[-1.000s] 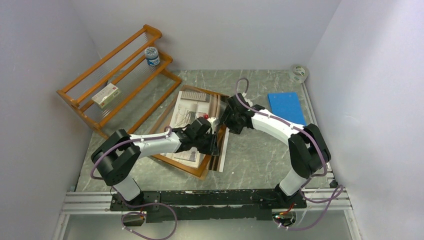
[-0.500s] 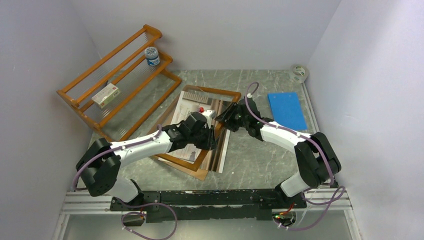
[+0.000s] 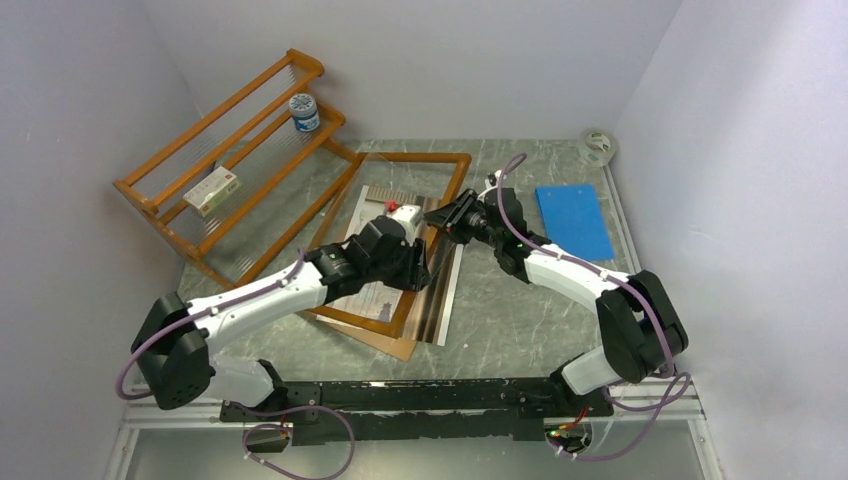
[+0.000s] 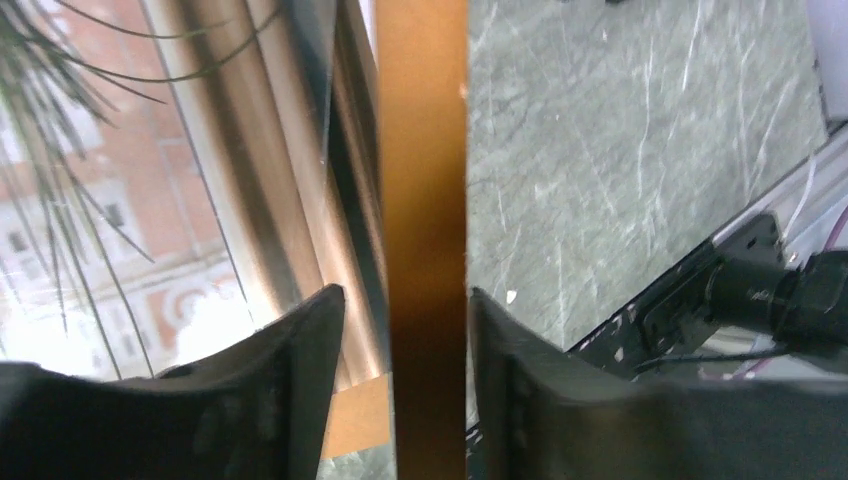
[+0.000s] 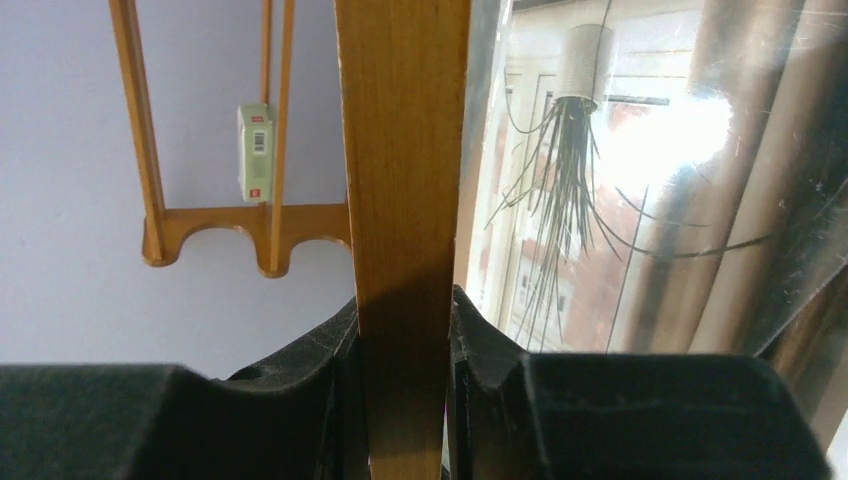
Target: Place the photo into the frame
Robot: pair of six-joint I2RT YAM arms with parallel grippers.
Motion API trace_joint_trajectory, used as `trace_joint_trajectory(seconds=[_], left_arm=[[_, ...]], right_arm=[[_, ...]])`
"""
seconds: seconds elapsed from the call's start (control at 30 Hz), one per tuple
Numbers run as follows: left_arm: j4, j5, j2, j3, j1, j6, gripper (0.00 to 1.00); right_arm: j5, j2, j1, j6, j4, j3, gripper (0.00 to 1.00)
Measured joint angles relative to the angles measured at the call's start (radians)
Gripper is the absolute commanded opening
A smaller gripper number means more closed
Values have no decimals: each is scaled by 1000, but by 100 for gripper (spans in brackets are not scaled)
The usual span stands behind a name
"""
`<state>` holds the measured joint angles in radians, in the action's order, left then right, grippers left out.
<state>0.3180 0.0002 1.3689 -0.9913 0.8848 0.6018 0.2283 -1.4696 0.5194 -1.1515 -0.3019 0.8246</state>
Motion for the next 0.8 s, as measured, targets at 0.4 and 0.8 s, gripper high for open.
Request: trace_joint_trajectory(seconds=[0.4,0.8], left_arm=[[158,-151,-161,-114,-2,-44,94],[308,-301,-239,-214,-2,-32,94]], right_arm=[[76,0,-16,-98,-97,-18,0],[146,-71,-21,-324,-380,-72,0]])
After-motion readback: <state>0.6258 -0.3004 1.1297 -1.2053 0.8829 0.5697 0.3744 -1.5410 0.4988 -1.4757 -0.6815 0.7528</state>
